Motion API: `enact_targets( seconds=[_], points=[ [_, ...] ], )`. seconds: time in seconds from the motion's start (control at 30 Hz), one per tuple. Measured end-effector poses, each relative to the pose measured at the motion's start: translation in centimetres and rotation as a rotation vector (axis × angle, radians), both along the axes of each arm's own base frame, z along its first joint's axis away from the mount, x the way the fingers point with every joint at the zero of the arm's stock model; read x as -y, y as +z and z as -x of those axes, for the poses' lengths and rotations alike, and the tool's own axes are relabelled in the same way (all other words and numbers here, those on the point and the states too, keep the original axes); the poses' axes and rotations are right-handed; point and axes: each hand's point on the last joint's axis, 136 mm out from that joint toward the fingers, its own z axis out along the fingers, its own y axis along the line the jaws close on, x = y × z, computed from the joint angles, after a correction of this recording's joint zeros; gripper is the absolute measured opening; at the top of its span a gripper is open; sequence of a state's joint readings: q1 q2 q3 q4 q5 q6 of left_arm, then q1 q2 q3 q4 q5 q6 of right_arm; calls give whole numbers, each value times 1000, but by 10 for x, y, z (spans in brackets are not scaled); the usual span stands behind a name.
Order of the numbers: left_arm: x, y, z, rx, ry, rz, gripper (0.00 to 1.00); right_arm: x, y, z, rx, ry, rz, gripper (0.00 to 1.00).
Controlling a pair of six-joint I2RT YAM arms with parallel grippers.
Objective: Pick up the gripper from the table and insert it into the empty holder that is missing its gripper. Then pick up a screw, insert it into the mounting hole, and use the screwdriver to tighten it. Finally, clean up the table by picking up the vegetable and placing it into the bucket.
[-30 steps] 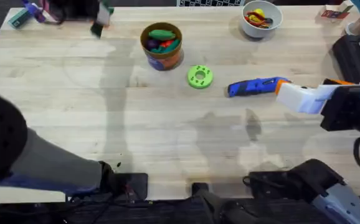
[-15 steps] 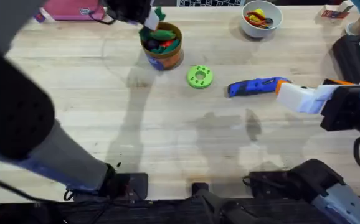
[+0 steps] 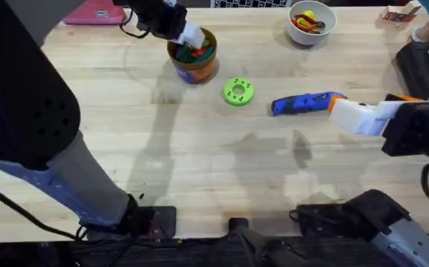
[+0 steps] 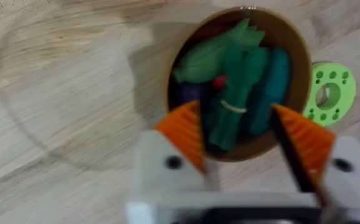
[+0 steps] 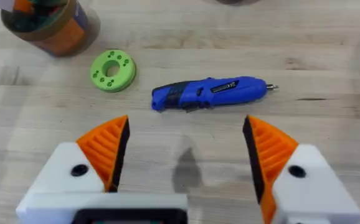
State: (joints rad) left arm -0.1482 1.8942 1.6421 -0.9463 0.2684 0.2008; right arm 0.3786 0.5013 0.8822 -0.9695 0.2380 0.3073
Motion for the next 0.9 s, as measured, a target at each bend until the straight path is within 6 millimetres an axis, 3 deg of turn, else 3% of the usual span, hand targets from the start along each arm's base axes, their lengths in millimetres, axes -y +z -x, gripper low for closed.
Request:
enact_targets(
  seconds=[0.03, 0.1, 0.3, 0.47, 0.67, 0.9],
  points=[
    [0, 0, 0, 0, 0, 0, 885, 0, 0, 0, 0, 0, 0, 994],
    [0, 0, 0, 1, 3, 2, 977, 0, 0, 0, 0, 0, 0, 994],
    [1, 8, -3, 28, 3, 6, 987, 0, 0, 0, 0, 0, 0, 994],
    [-1, 40, 2, 100, 4, 14, 987, 0, 0, 0, 0, 0, 0, 993],
    [-5, 94, 32, 175, 4, 25, 987, 0, 0, 0, 0, 0, 0, 993],
    [-12, 133, 73, 223, 5, 31, 988, 0, 0, 0, 0, 0, 0, 994]
  ],
)
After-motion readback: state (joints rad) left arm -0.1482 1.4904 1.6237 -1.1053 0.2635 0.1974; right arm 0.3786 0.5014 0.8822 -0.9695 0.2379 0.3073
